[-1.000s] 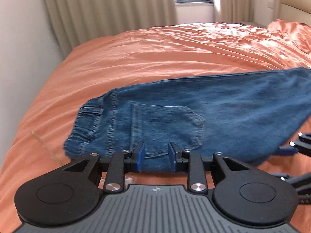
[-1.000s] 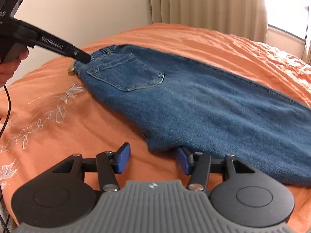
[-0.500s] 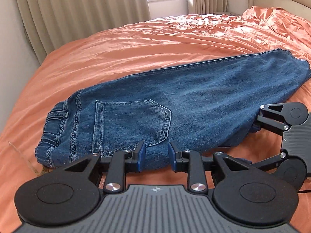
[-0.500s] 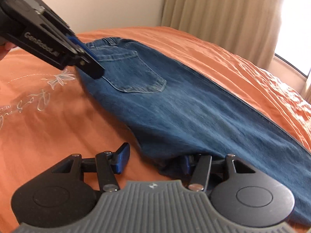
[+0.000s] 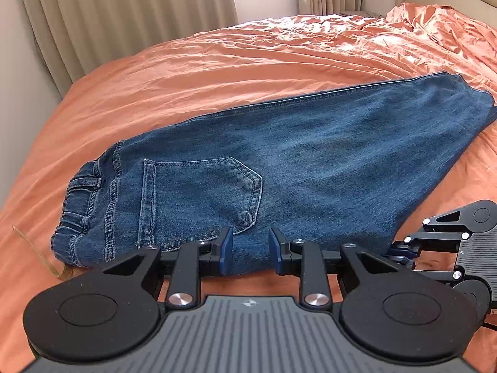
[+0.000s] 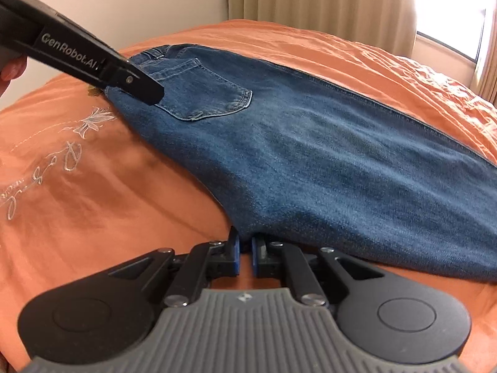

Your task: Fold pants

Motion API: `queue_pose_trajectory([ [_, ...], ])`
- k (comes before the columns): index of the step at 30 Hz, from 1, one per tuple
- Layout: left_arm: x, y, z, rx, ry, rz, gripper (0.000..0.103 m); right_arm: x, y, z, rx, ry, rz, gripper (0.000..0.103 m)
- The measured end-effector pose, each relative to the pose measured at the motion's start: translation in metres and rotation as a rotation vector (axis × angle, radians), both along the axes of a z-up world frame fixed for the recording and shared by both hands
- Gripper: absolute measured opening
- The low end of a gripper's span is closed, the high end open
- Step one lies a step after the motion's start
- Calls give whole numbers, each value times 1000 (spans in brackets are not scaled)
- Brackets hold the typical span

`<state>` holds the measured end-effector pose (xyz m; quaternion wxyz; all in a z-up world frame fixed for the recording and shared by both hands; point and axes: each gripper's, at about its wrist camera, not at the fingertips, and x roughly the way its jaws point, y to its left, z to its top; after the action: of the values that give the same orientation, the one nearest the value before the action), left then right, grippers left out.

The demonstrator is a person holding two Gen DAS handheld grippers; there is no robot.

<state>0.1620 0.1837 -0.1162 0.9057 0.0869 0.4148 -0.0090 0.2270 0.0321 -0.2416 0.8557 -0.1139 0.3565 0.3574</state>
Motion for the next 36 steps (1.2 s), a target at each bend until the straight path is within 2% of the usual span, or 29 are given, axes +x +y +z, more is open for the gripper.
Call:
queue_pose_trajectory([
  [2, 0, -5, 1, -10, 11, 7, 33, -2, -6, -3, 12, 63, -7, 0],
  [5, 1, -12, 2, -30, 20, 20, 34, -11, -19, 4, 42, 65, -18, 0],
  [9, 3, -25, 8, -35, 13, 24, 34, -2, -50, 35, 137, 96, -83, 0],
  [12, 9, -36, 14, -41, 1, 35, 33, 11, -90, 65, 195, 102, -158, 0],
  [17, 30, -50, 21, -71, -7, 57, 34, 45, -195, 109, 286, 123, -346, 0],
  [21, 54, -60, 19, -105, 2, 83, 34, 77, -300, 126, 327, 142, -530, 6],
  [24, 71, -68, 13, -108, 4, 92, 34, 98, -376, 127, 318, 144, -659, 8],
  [27, 88, -77, 6, -77, 0, 107, 34, 119, -449, 120, 324, 162, -790, 8],
  [29, 101, -83, 1, -60, 1, 115, 34, 133, -494, 110, 363, 195, -873, 11],
  [32, 124, -89, -10, -88, 42, 116, 34, 156, -549, 90, 449, 237, -961, 24],
  [36, 150, -97, -27, -73, 79, 134, 33, 190, -586, 53, 579, 305, -1030, 24],
])
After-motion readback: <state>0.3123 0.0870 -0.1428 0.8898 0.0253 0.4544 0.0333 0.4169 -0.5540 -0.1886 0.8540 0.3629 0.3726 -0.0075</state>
